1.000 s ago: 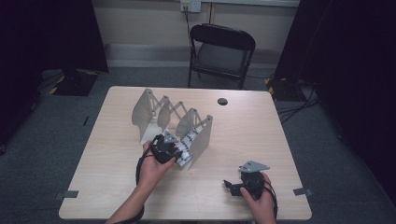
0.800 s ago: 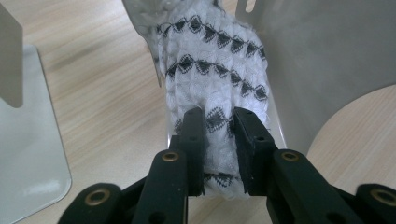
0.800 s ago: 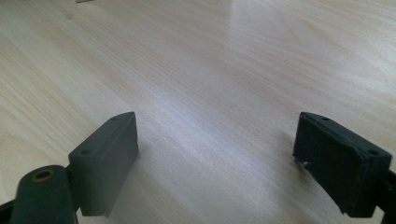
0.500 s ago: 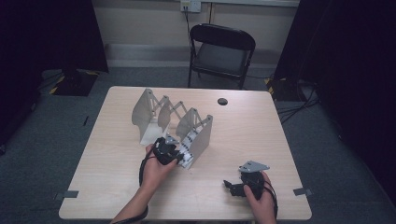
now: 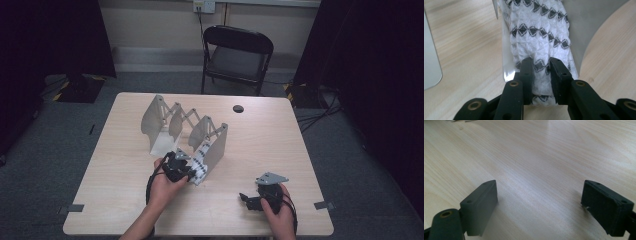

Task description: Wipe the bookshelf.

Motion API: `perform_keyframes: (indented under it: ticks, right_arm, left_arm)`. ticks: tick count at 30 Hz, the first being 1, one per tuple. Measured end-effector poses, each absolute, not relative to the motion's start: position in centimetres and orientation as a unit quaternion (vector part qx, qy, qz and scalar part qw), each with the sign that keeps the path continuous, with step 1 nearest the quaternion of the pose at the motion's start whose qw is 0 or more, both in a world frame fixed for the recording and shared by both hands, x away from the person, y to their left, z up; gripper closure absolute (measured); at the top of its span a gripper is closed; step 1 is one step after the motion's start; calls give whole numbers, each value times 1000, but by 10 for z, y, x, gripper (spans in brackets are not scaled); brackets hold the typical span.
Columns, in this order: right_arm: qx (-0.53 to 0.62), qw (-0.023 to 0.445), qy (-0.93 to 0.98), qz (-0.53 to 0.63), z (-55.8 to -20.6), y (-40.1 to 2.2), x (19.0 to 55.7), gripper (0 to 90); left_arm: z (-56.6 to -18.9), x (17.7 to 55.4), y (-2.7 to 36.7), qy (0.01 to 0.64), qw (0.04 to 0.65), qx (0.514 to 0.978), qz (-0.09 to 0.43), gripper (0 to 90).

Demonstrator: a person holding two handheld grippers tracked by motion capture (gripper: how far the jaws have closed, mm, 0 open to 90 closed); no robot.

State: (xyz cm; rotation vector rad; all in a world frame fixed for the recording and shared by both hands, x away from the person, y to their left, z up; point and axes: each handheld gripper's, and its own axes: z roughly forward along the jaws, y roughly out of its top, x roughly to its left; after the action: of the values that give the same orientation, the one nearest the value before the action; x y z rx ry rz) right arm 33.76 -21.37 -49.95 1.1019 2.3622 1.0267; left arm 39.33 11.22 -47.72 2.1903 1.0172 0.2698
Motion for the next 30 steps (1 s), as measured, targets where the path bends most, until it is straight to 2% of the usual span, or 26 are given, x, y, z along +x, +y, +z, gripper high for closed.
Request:
perform_keyframes:
  ticks: [11, 14, 19, 22, 25, 30]
  right_arm:
    - [388, 169, 831, 361, -500, -214, 338, 128]
    - [388, 169, 831, 361, -500, -214, 338, 128]
    - [388, 169, 831, 361, -500, -214, 338, 128]
    - [388, 169, 831, 361, -500, -214, 338, 128]
    - [388, 169, 831, 361, -500, -214, 338, 127]
    - [388, 169, 831, 361, -500, -214, 338, 127]
  left_arm:
    - [-475, 379, 127, 397, 348, 845, 92, 716]
    - [-469, 381, 125, 391, 369, 836, 111, 558]
    - [-458, 394, 120, 390, 387, 823, 145, 453]
    - [-462, 402, 113, 379, 380, 832, 142, 454]
    - [-474, 406, 106, 380, 371, 836, 139, 492]
    - [-487, 405, 101, 384, 363, 839, 132, 492]
